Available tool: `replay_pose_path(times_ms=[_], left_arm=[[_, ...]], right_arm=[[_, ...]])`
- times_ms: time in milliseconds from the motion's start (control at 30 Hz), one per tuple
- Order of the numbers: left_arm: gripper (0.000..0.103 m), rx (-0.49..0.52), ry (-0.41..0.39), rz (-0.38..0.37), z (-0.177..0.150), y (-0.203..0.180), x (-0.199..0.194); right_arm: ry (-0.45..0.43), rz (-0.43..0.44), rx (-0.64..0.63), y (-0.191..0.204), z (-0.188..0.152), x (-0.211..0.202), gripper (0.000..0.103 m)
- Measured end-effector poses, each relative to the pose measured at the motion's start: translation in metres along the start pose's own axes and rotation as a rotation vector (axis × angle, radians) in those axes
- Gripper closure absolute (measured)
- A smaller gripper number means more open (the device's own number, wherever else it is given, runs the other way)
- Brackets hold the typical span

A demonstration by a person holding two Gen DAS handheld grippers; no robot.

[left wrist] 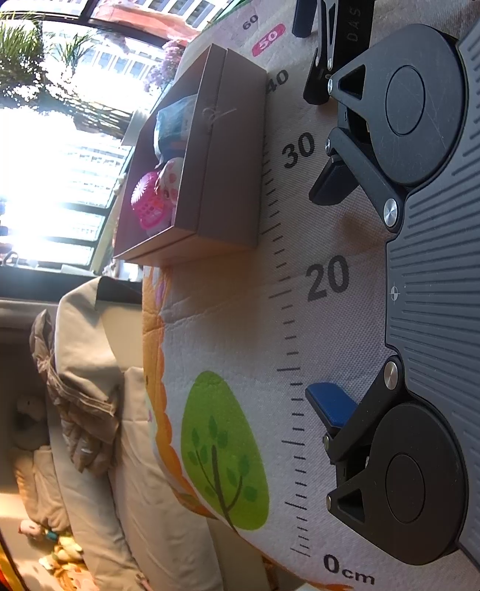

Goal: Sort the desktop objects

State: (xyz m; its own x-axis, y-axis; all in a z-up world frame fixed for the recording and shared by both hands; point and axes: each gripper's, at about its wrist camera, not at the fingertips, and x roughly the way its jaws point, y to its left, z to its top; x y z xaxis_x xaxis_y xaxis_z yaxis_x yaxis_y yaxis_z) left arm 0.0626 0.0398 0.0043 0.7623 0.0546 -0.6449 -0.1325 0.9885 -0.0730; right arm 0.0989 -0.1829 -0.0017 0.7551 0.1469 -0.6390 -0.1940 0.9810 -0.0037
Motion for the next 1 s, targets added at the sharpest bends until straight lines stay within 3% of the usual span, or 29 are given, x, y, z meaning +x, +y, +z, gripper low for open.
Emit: replay_pose_path(times_ms=[1000], left_arm=[[0.0,0.0,0.001,-0.004,-0.001,-0.0012,0.0001]], right_arm=[[0.0,0.0,0.0,0.0,-0.0002,-0.0001,0.0]])
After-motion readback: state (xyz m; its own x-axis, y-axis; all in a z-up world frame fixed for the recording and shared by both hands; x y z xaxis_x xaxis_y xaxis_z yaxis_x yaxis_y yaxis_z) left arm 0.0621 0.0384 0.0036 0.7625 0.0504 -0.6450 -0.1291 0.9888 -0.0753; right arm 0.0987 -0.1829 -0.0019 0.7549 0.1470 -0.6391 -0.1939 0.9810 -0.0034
